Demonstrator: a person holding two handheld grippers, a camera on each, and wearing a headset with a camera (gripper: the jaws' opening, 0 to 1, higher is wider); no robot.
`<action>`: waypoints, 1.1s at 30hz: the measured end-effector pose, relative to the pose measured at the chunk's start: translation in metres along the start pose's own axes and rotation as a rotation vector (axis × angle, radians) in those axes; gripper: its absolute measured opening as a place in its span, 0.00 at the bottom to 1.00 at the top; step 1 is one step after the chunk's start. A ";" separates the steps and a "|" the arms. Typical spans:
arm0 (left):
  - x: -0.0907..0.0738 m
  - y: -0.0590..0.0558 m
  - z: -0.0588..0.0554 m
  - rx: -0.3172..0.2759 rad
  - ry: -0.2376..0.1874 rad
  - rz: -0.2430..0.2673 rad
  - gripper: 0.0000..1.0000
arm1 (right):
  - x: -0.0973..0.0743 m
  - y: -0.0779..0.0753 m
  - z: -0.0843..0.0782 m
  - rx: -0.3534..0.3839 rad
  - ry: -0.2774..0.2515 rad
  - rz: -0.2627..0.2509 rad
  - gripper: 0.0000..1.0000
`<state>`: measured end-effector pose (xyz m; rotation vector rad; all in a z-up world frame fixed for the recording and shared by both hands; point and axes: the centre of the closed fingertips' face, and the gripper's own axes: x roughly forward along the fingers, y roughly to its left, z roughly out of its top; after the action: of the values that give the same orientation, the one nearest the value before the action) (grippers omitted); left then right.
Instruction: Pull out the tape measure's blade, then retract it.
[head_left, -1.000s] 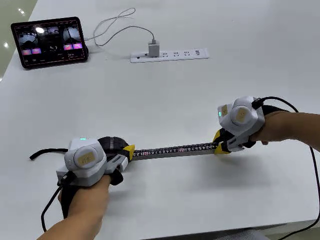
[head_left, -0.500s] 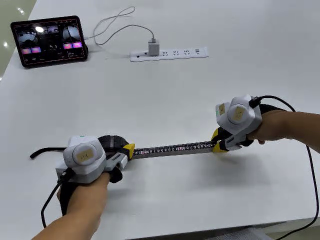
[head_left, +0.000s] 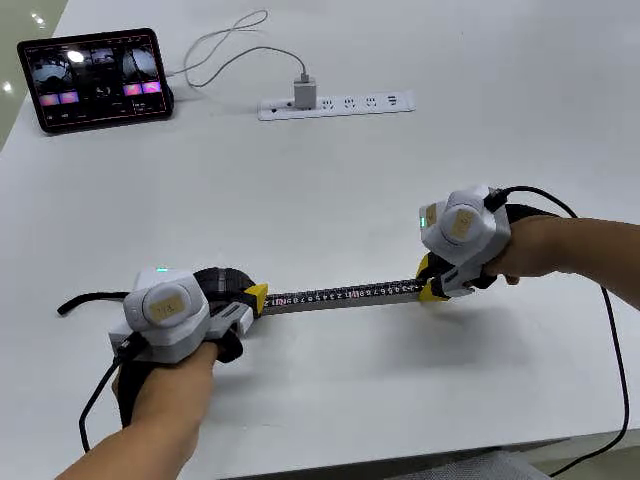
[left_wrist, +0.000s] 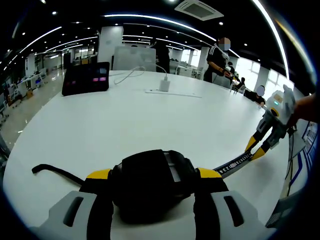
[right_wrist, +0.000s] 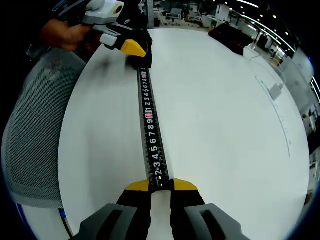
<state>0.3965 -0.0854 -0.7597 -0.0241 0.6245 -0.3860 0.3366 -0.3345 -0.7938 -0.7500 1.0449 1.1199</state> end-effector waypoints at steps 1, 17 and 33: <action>0.000 0.000 0.000 -0.001 0.002 0.000 0.61 | 0.000 0.000 0.000 0.001 0.002 -0.002 0.10; 0.000 0.000 0.000 -0.001 0.005 0.000 0.61 | 0.002 0.000 0.004 -0.005 0.001 0.000 0.10; 0.001 0.000 -0.001 0.001 0.011 -0.003 0.62 | 0.005 0.001 0.010 0.006 0.008 -0.008 0.10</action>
<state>0.3968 -0.0858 -0.7616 -0.0223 0.6351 -0.3899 0.3392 -0.3233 -0.7946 -0.7538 1.0506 1.1078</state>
